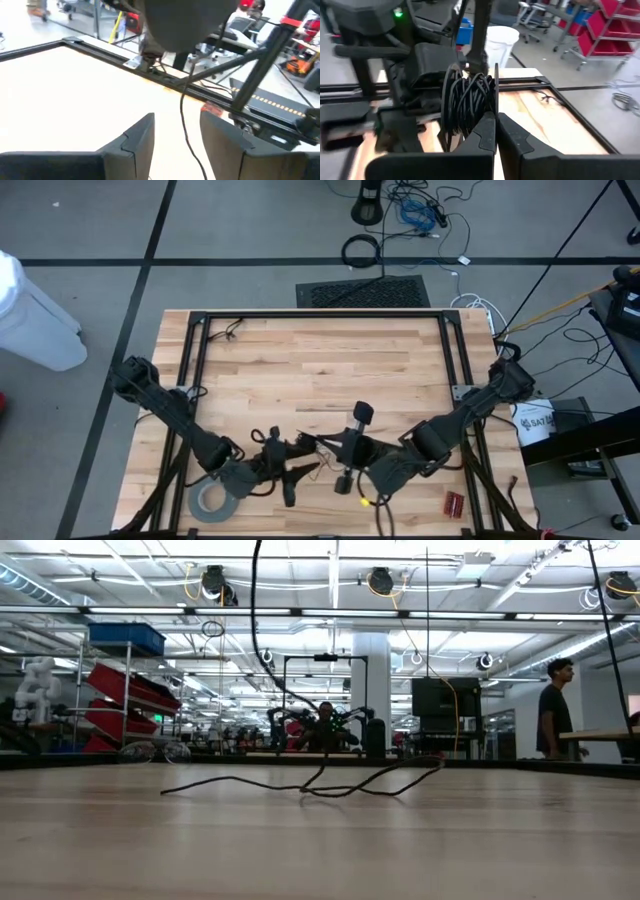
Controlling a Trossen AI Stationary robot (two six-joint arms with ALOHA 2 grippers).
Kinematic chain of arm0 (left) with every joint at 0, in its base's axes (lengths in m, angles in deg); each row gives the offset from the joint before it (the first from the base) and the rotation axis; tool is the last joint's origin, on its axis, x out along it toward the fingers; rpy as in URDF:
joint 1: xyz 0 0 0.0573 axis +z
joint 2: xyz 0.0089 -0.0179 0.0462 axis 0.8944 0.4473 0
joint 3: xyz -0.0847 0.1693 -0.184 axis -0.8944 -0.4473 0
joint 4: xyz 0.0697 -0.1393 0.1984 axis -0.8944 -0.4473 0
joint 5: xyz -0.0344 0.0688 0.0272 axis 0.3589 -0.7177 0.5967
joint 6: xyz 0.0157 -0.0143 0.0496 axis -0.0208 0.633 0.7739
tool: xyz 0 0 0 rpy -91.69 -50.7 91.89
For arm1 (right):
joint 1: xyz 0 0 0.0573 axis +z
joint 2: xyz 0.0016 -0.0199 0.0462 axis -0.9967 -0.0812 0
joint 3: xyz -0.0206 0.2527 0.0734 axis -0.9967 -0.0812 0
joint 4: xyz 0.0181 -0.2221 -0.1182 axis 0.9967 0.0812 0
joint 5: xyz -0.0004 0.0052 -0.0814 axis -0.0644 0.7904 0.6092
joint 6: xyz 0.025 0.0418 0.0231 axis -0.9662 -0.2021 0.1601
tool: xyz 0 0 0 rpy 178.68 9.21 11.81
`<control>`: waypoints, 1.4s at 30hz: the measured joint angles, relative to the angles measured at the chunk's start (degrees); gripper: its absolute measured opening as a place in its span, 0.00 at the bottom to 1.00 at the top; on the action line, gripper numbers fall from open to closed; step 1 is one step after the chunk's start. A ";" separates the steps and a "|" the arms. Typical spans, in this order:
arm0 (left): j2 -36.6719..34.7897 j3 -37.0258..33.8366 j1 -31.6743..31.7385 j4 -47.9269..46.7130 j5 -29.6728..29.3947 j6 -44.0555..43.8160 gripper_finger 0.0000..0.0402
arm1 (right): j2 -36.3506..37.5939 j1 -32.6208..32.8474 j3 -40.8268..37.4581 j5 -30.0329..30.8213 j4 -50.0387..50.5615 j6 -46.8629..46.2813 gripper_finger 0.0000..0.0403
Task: Coil cords
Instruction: Coil the black wire onto the spool
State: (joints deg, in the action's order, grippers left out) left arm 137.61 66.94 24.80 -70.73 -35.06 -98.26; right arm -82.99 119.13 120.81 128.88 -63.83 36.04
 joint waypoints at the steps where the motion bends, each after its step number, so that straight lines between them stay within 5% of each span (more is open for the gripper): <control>1: -0.06 0.00 -0.41 0.79 0.08 1.10 0.41 | 0.59 0.37 0.00 -0.84 0.63 -0.04 0.00; 9: -0.18 0.04 -2.82 5.81 6.13 10.52 0.41 | 4.70 2.52 0.00 -5.14 2.38 2.21 0.00; 15: 0.67 0.02 -1.96 6.02 12.27 13.89 0.41 | 8.43 3.20 0.02 -13.81 2.61 4.71 0.00; 25: 2.05 0.02 1.16 19.16 19.92 22.24 0.41 | 9.87 4.35 0.02 -15.03 2.62 9.84 0.00; 36: 10.09 0.02 2.05 35.77 20.27 28.53 0.41 | 9.87 3.07 0.02 -19.95 -2.45 9.74 0.00; 42: 13.02 0.04 2.72 40.08 20.17 28.16 0.52 | 9.84 3.07 0.02 -20.64 -3.88 9.85 0.00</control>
State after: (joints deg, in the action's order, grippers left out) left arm 150.62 66.98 27.53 -30.65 -14.89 -70.11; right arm -73.15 122.21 120.83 108.24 -67.71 45.89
